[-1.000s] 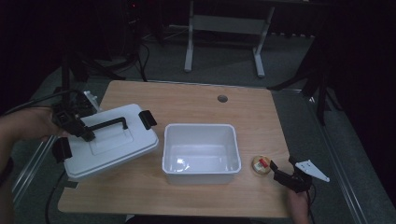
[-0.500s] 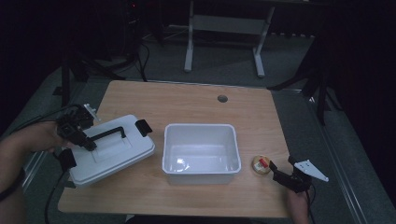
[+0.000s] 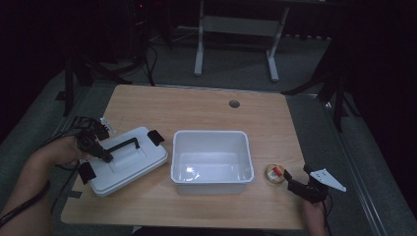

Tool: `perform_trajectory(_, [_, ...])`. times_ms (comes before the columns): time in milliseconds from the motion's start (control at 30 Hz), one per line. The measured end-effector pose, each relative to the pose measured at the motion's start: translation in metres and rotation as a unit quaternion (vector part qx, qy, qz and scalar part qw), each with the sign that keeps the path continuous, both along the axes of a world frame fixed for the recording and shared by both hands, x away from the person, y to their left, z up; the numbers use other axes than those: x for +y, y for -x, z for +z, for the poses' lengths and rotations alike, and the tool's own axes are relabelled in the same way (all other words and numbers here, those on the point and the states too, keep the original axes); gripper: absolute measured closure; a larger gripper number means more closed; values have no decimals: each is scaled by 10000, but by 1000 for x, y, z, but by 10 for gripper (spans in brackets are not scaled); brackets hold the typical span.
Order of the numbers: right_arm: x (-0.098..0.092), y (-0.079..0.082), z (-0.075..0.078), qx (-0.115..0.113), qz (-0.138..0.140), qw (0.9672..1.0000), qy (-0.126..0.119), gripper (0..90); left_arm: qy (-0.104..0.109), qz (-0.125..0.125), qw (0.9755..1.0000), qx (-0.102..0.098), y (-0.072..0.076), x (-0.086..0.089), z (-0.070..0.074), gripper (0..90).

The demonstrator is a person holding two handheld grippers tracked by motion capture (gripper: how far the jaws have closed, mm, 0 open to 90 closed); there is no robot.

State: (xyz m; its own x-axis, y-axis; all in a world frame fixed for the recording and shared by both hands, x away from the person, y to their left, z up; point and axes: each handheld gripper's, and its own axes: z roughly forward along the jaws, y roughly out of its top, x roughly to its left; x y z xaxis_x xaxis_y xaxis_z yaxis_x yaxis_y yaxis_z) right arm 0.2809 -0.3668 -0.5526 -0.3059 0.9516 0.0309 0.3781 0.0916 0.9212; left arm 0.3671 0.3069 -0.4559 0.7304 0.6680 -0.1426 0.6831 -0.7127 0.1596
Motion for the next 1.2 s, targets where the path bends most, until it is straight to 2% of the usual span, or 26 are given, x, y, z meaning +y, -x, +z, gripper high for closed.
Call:
perform_trajectory(133, [1,0,0,12,5,10000,36,141,-39,-19,9998,188,0,-2,-10,831])
perform_trajectory(233, [2,0,0,10,44,10000,89,141,-36,-63,9997,220,1,-1,-16,830])
perform_trajectory(367, [1,-1,0,17,57,10000,65,141,19,9,9996,298,2,2,-26,830])
perform_trajectory(500, [2,-1,0,56,60,9999,83,141,87,54,9995,291,5,6,-39,828])
perform_trajectory(567, [2,-2,0,82,77,9999,108,141,220,39,9996,172,6,10,-38,827])
perform_trajectory(633, [2,-3,0,132,79,9998,105,141,219,67,9996,158,6,11,-39,825])
perform_trajectory(667, [2,-4,0,140,94,9998,83,141,216,87,9997,59,7,12,-38,809])
perform_trajectory(700, [2,-4,0,162,121,9998,59,141,243,171,9996,5,7,13,-38,762])
perform_trajectory(733, [1,-5,0,183,147,9997,42,141,296,334,9990,-32,6,14,-37,643])
perform_trajectory(767, [1,-5,0,207,158,9997,9,141,289,420,9987,-92,6,15,-36,563])
perform_trajectory(800, [0,-6,0,264,201,9994,-31,141,282,481,9983,-167,5,17,-35,531])
perform_trajectory(833, [0,-6,0,339,229,9992,-45,140,341,581,9975,-212,6,17,-34,446])
perform_trajectory(867, [-1,-7,0,394,253,9989,1,141,342,571,9974,-271,6,17,-33,363])
perform_trajectory(933, [-1,-7,0,436,273,9987,13,141,403,521,9974,-279,7,17,-32,262])
perform_trajectory(967, [-3,-8,0,523,355,9980,-55,141,458,511,9973,-262,7,17,-31,221])
perform_trajectory(1133, [-3,-10,4,742,449,9962,37,140,483,537,9970,-279,8,17,-30,183])
perform_trajectory(1200, [-3,-8,7,754,492,9959,52,140,513,529,9968,-299,9,16,-29,177])
